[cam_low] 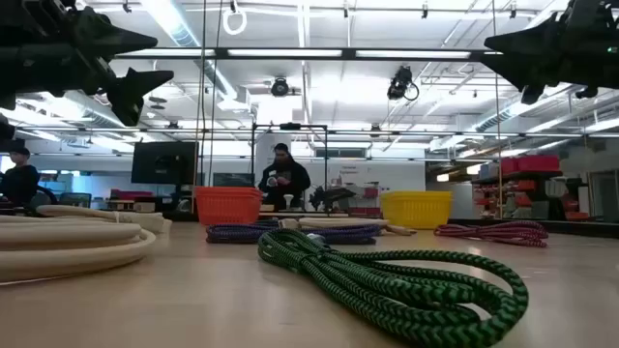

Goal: Pick & Place USB Port

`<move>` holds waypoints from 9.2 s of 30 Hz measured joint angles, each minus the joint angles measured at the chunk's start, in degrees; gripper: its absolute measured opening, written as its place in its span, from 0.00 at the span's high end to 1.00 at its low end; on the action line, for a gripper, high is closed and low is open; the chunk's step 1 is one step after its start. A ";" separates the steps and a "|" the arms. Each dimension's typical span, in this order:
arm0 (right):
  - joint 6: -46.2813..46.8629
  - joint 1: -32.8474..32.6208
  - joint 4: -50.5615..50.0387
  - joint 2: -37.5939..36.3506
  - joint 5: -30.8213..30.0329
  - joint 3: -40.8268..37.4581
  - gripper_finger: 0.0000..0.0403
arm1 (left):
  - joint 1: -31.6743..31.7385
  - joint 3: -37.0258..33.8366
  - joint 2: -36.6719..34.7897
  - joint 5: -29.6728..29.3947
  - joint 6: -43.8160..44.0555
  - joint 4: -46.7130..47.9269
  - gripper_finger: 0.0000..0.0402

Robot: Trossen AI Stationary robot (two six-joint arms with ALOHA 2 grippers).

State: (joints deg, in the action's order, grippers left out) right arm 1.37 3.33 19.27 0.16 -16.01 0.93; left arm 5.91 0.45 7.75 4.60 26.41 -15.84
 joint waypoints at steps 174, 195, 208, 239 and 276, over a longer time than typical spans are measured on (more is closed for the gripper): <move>35.71 6.75 -42.85 81.57 21.89 33.16 0.59 | 0.00 0.02 0.13 -36.92 20.88 -3.50 0.42; 33.52 6.51 -40.86 84.24 21.40 33.24 0.95 | 0.00 0.02 0.13 -36.85 20.92 -2.38 0.42; 30.29 7.71 -53.65 78.14 15.41 36.04 0.98 | 0.02 0.00 0.13 -35.78 22.47 -2.26 0.42; 14.72 19.00 -22.97 75.80 22.73 65.37 0.99 | 0.02 0.02 0.13 -32.57 22.39 -10.81 0.42; 13.14 9.25 -23.95 90.19 33.59 80.30 0.99 | 10.71 48.63 60.74 3.15 1.68 -11.31 0.47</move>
State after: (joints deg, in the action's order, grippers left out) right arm 14.50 12.58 -4.68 90.36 17.58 81.23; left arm 16.62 49.08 68.49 7.75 28.09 -27.15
